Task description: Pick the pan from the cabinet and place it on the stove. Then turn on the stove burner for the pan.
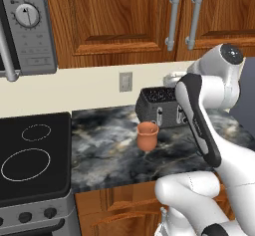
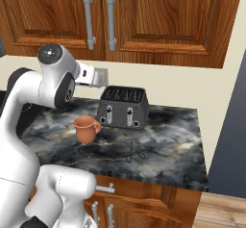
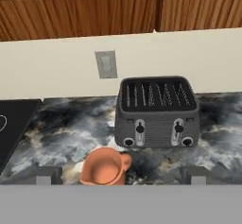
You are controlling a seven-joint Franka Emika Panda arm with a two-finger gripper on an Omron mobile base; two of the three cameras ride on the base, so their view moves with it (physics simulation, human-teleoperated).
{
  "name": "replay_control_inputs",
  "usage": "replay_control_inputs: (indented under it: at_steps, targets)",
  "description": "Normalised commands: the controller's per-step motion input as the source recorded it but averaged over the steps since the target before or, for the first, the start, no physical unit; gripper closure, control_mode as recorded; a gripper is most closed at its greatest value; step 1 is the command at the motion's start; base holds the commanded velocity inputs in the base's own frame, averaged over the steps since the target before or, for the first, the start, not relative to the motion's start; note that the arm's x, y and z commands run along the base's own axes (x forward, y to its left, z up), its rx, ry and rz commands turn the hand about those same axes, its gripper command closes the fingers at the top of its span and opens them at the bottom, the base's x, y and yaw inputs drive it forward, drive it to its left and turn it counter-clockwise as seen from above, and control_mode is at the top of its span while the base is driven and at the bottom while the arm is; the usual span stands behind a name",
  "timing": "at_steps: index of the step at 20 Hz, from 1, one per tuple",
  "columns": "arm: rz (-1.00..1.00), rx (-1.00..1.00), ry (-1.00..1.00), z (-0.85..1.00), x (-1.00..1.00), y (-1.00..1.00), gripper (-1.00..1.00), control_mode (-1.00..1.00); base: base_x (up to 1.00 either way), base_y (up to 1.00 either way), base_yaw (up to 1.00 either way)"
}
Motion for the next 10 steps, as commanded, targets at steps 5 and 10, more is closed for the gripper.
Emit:
replay_control_inputs:
  at_steps: [5, 10]
  targets:
    - [-0.02, 0.0, -0.22, 0.54, 0.0, -0.11, -1.0, -1.0, 0.0, 0.0, 0.0]
    - [-0.03, 0.0, -0.28, 0.37, 0.0, -0.21, -1.0, -1.0, 0.0, 0.0, 0.0]
